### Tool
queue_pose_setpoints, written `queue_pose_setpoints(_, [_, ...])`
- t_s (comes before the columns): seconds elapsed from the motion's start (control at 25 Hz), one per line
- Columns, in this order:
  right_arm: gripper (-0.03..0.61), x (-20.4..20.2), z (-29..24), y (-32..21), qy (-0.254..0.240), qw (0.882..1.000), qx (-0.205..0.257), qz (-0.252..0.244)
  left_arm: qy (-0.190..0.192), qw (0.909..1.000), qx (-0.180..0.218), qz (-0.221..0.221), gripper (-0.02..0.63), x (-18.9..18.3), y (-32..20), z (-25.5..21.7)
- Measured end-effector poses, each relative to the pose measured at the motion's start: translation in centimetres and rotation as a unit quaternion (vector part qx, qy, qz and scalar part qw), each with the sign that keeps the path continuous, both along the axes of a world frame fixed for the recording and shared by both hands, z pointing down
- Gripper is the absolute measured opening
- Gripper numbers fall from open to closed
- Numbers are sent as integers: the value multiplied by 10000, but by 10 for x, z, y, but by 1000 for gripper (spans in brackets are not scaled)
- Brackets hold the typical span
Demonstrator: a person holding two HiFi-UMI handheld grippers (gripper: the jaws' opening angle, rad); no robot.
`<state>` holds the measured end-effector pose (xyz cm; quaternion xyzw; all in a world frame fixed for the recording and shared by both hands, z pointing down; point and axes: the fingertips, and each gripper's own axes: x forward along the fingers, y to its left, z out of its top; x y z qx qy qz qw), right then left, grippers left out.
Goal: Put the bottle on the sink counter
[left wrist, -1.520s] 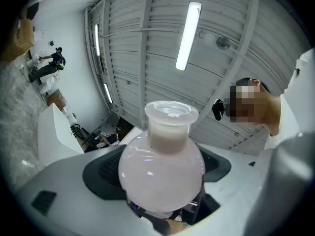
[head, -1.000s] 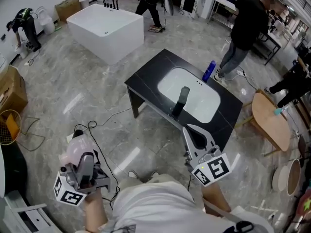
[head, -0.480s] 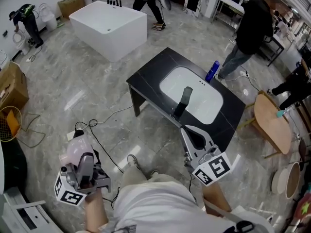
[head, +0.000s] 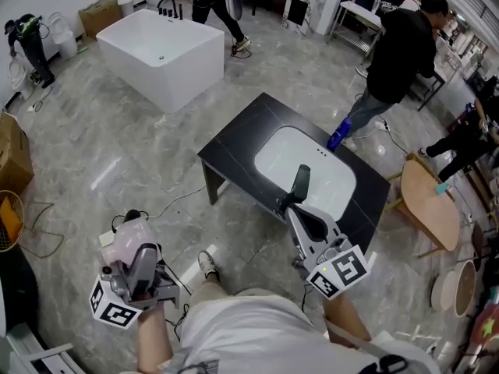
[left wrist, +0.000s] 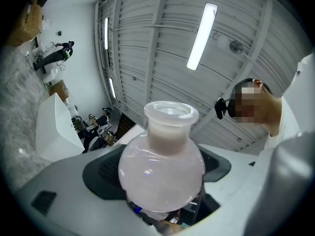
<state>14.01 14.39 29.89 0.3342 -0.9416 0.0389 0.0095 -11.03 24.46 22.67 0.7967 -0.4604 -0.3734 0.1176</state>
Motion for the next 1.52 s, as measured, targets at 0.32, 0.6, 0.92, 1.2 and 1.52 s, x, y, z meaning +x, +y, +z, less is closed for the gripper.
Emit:
queue_pose_setpoints(0.32, [11,-77,-11,-69,217,9995,18,217,-2,9993,-109,349,416,-67,-88,7])
queue_pose_setpoints(0.6, [11,-133,-4,-95,428,9983,0,397,22,9960,-259,854,416,-98,-138,24])
queue_pose_setpoints(0.92, [11,-141,8,-117,557,9965,-212,585,53,9940,-320,1042,416,-108,-173,30])
queue_pose_setpoints(1.2, [11,-127,10,-143,508,9966,-227,611,-22,9946,-356,975,416,-98,-203,32])
queue_pose_setpoints(1.52, [11,-115,3,-188,367,9979,-178,507,-229,9949,-501,843,416,-78,-241,32])
